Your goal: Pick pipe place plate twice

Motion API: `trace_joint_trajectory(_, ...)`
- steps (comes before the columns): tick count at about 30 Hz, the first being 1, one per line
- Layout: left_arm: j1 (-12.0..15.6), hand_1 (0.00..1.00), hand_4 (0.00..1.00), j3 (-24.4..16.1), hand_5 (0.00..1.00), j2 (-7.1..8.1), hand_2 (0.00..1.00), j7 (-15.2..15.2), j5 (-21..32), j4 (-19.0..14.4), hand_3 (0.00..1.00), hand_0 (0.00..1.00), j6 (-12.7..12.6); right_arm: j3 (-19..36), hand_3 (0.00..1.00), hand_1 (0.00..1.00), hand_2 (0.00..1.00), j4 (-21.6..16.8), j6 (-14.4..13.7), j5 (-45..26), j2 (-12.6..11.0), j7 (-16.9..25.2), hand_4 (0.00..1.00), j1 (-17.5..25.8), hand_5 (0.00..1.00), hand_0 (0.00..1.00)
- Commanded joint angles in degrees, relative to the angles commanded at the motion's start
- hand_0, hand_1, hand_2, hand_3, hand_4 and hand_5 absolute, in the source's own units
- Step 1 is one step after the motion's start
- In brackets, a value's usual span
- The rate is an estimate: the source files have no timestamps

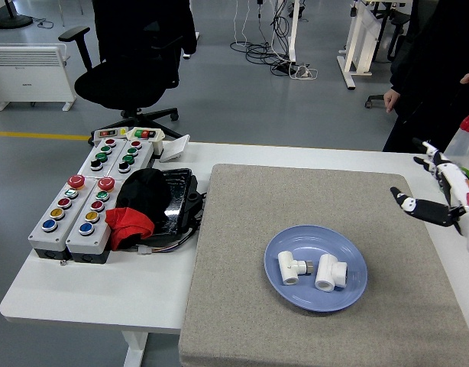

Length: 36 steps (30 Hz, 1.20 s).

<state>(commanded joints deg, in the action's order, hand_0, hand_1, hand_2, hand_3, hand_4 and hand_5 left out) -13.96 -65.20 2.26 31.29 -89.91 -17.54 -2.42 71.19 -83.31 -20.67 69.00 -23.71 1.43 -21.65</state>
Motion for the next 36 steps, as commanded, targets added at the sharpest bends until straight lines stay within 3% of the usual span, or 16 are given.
trace_joint_trajectory(2,-0.02,0.63,0.395,-0.31,0.998,0.03,0.637,0.04,-0.4,0.02,0.564,0.655,0.05,3.38,0.915,0.856,0.971,0.62,-1.1,-4.47,-0.13,2.77,0.488,1.34,0.282,0.9)
trace_joint_trajectory(3,-0.03,0.63,0.395,-0.41,0.998,0.04,0.637,0.06,-0.55,0.02,0.564,0.654,0.09,5.02,0.875,0.817,0.921,0.88,-0.92,-7.08,-0.2,3.62,0.455,1.9,0.324,0.863)
trace_joint_trajectory(6,-0.08,0.63,0.395,-0.42,0.998,0.05,0.637,0.13,-0.62,0.0,0.564,0.654,0.15,8.61,0.875,0.817,0.921,1.42,-0.05,-13.78,-0.26,5.12,0.455,3.72,0.324,0.863)
trace_joint_trajectory(16,-0.44,0.63,0.395,-0.21,0.998,-0.02,0.637,-0.15,-0.2,0.15,0.563,0.655,-0.08,17.75,0.819,0.78,0.856,1.66,2.41,-37.12,1.13,6.33,0.448,9.85,0.365,0.829)
trace_joint_trajectory(27,-0.62,0.63,0.395,-0.3,0.998,0.03,0.637,-0.46,-0.26,0.3,0.563,0.655,-0.21,20.94,0.814,0.777,0.855,1.43,2.89,-37.86,3.88,6.11,0.445,14.93,0.387,0.828)
trace_joint_trajectory(36,-0.09,0.629,0.395,-0.78,0.998,-0.25,0.637,-0.29,-1.24,0.2,0.563,0.655,0.21,21.69,0.811,0.771,0.851,1.94,2.84,-37.33,4.37,5.36,0.441,16.44,0.405,0.822)
